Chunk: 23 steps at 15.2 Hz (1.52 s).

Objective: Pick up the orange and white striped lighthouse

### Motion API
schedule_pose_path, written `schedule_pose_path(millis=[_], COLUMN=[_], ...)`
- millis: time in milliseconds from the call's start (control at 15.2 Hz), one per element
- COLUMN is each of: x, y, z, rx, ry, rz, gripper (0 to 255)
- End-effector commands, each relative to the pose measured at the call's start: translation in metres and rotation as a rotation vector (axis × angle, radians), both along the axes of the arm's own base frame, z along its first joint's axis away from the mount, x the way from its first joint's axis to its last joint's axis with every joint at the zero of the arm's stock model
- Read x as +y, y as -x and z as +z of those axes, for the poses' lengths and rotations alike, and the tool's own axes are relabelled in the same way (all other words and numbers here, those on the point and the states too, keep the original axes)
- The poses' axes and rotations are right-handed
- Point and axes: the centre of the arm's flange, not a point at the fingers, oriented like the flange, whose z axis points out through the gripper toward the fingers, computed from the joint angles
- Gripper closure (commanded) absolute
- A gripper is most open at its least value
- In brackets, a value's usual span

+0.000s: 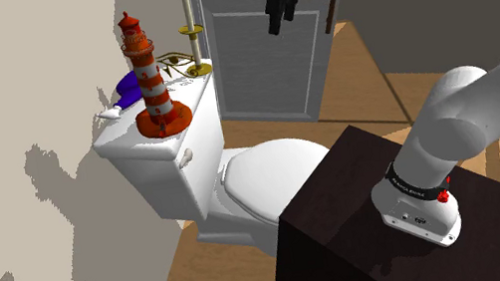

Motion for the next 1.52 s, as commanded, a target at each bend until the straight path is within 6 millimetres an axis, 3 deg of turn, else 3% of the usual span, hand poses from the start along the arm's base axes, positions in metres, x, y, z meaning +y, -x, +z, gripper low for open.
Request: schedule_pose_path(millis=[0, 726, 1452], x=[0.013, 0.092, 0.170], y=[-0.015, -0.107, -0.189], z=[-0.003, -0.015, -0.009], rx=[-0.025, -0.146, -0.259], ry=[-0.019, -0.116, -0.207], rz=[0.011, 0.074, 0.132], gripper=[0, 0, 0])
